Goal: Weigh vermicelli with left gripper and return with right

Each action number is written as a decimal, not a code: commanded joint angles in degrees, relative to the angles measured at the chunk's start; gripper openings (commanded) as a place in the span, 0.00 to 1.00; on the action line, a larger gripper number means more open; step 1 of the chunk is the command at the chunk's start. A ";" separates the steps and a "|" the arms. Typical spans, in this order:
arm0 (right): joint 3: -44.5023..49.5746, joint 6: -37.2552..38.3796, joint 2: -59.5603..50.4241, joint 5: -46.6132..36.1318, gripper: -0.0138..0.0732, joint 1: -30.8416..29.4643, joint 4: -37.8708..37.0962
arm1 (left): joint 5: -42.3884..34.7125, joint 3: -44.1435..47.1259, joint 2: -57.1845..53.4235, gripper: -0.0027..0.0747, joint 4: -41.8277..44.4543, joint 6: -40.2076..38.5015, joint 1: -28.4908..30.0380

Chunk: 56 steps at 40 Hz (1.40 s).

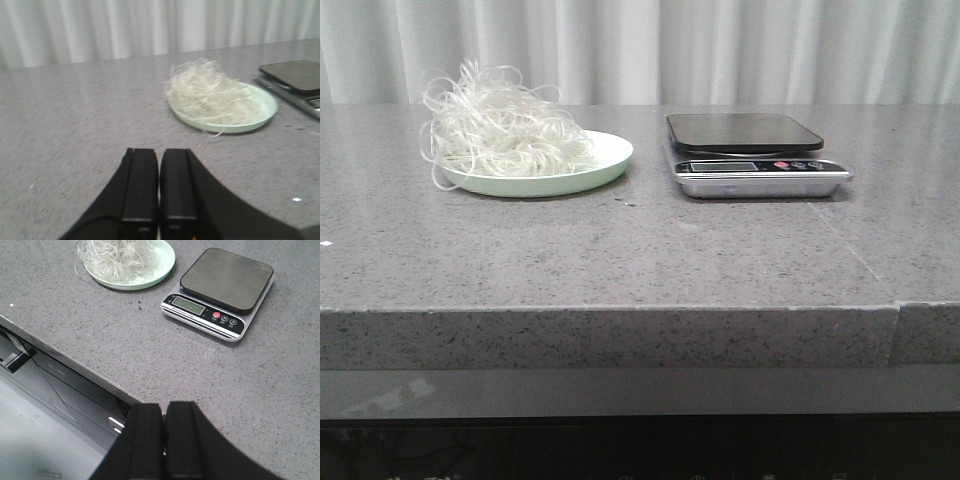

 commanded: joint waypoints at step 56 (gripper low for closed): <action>-1.40 0.08 0.23 -3.53 0.36 -0.13 -0.39 | -18.96 16.39 -11.39 0.23 7.45 -11.39 6.59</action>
